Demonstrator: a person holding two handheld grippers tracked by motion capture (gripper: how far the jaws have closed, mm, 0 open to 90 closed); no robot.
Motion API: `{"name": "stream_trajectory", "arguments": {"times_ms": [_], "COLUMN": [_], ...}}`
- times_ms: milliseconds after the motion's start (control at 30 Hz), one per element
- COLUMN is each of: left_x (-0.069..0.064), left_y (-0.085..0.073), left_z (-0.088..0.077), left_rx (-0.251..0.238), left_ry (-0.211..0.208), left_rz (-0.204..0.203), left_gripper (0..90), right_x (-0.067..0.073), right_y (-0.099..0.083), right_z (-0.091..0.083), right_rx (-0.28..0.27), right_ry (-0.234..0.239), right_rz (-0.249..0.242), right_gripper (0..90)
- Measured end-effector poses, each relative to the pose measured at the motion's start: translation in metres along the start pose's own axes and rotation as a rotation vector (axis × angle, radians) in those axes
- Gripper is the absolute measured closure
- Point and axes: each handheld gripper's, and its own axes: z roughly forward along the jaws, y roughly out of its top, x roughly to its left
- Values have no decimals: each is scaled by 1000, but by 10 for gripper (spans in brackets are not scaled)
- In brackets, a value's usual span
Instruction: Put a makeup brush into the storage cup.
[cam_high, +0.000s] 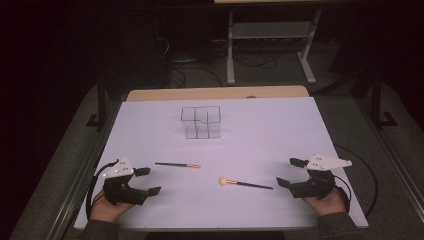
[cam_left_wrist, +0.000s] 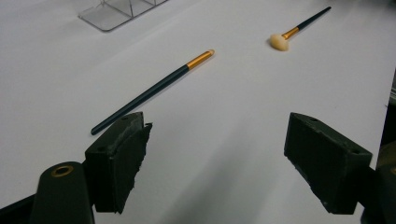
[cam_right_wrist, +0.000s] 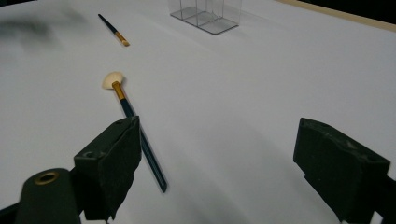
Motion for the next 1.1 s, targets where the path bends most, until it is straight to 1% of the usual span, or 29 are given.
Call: {"name": "stream_trajectory", "arguments": {"times_ms": [167, 233, 400, 433, 533, 567, 700, 767, 800, 833, 867, 933, 1000, 1100], "left_x": [0, 0, 1, 0, -2, -3, -4, -5, -4, -5, -6, -5, -5, -6], "left_y": [1, 2, 4, 4, 8, 10, 13, 15, 17, 19, 20, 23, 25, 28], "left_z": [1, 1, 1, 2, 1, 1, 2, 1, 1, 1, 1, 0, 0, 0], "left_rx": [5, 4, 8, 7, 7, 1, 3, 6, 15, 17, 17, 16, 15, 17], "left_ry": [-1, -2, -11, -12, -5, -10, -22, -25, -23, -21, -20, -20, -23, -28], "left_rz": [8, 5, 16, 11, 31, 37, 38, 44, 61, 64, 61, 70, 63, 68], "left_gripper": [204, 204, 203, 204, 206, 207, 206, 206, 207, 207, 207, 207, 207, 207], "right_x": [0, 0, 0, 0, 0, 0, 0, 0, 0, 0, -1, -1, -2, -3], "right_y": [0, 0, 0, 0, 0, 0, 1, 1, 2, 2, 2, 3, 3, 3], "right_z": [2, 1, 1, 1, 1, 1, 0, 0, 0, 0, 0, 0, 1, 1], "right_rx": [3, 1, 1, 2, 7, 8, 7, 7, 6, 5, 1, 1, 5, 7], "right_ry": [8, 6, 6, 7, 6, 7, 7, 7, 7, 5, 4, 2, 1, 3], "right_rz": [-10, -10, -3, -2, -6, -3, 1, 2, 2, 3, 2, 1, 6, 7], "right_gripper": [142, 142, 141, 141, 141, 141, 140, 140, 140, 140, 140, 140, 140, 140]}}
